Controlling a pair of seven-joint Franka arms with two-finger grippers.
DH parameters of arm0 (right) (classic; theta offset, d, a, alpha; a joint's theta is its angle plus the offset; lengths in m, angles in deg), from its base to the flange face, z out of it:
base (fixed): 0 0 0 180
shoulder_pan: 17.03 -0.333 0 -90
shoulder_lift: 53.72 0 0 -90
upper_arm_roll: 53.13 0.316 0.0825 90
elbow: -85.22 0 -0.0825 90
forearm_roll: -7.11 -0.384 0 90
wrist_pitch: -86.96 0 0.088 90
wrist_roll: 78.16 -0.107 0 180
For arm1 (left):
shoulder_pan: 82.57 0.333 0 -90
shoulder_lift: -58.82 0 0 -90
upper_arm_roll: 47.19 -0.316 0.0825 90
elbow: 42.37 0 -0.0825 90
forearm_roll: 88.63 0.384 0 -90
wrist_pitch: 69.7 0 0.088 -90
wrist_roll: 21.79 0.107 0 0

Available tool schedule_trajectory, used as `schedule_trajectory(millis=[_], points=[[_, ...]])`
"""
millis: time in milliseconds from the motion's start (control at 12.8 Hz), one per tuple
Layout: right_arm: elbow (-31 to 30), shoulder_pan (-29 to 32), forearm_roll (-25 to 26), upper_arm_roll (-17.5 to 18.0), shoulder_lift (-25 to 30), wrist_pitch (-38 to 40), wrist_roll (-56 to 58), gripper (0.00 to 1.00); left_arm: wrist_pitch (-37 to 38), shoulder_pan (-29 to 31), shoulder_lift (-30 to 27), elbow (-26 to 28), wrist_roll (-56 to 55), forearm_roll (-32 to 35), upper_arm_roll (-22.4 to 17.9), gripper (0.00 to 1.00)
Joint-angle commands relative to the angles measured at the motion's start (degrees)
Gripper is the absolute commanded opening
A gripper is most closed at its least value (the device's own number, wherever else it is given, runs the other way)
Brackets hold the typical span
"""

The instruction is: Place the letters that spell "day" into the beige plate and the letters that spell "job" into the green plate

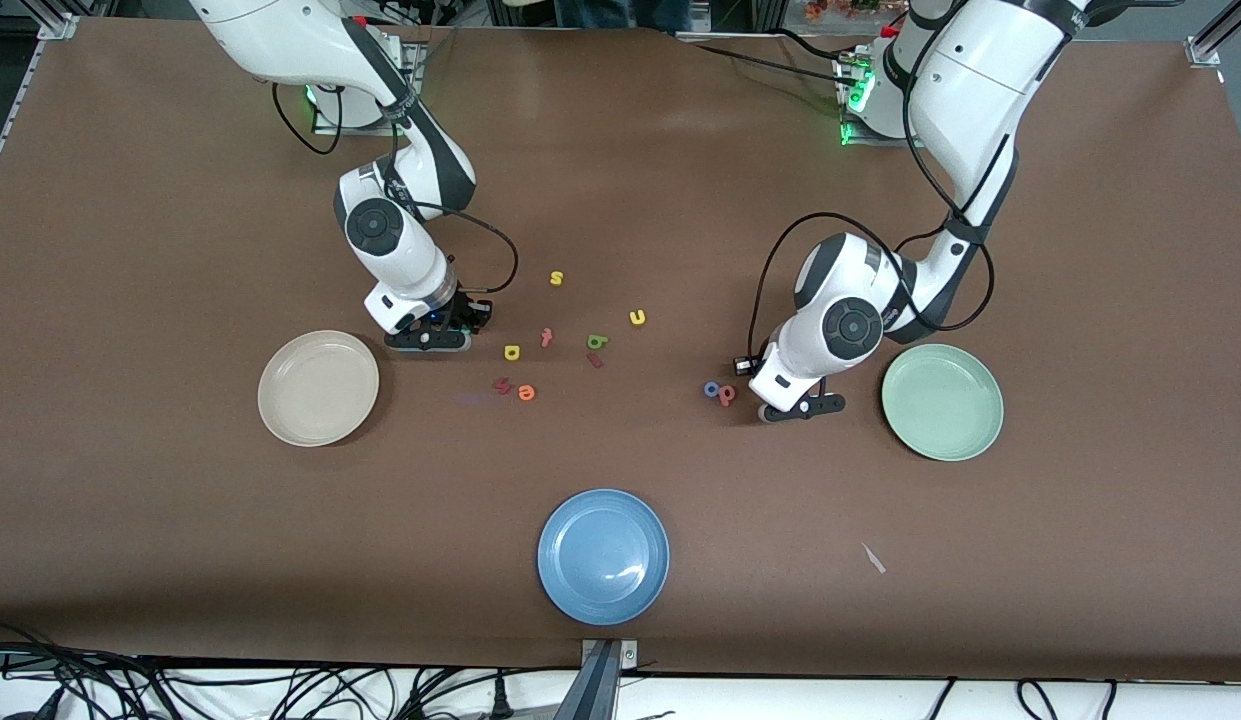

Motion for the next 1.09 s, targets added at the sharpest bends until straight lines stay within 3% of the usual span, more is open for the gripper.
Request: schedule_trajectory(millis=[0,234,547,703,859,1016], points=[[-0.5,-0.2,0.8,-0.2,1.9,0.6,1.0,0.0,0.3,-0.6,0.9,-0.7,-0.9,0.0,-0.4,0.05],[1.0,-0.2,0.8,-1.7,4.0,6.0,3.8,0.0,0.3,-0.7,1.2,-0.8,-1.4,0.0,-0.4,0.11],[2.7,-0.2,0.8,-7.6,6.6,12.0,16.1,0.0,0.3,-0.7,1.2,-0.9,-1.9,0.0,-0.4,0.14],[4.2,-0.2,0.8,-11.3,7.5,15.3,23.1,0.0,0.6,-0.6,1.2,-0.9,-1.8,0.0,-0.4,0.0],[5.3,-0.1,0.8,-14.0,7.4,16.1,28.6,0.0,1.7,-0.3,0.5,-0.9,-1.7,0.0,-0.4,0.0],[5.3,0.0,0.8,-16.9,7.4,16.2,33.7,0.0,8.0,0.8,-2.2,-1.5,-1.0,0.4,-0.6,0.0]])
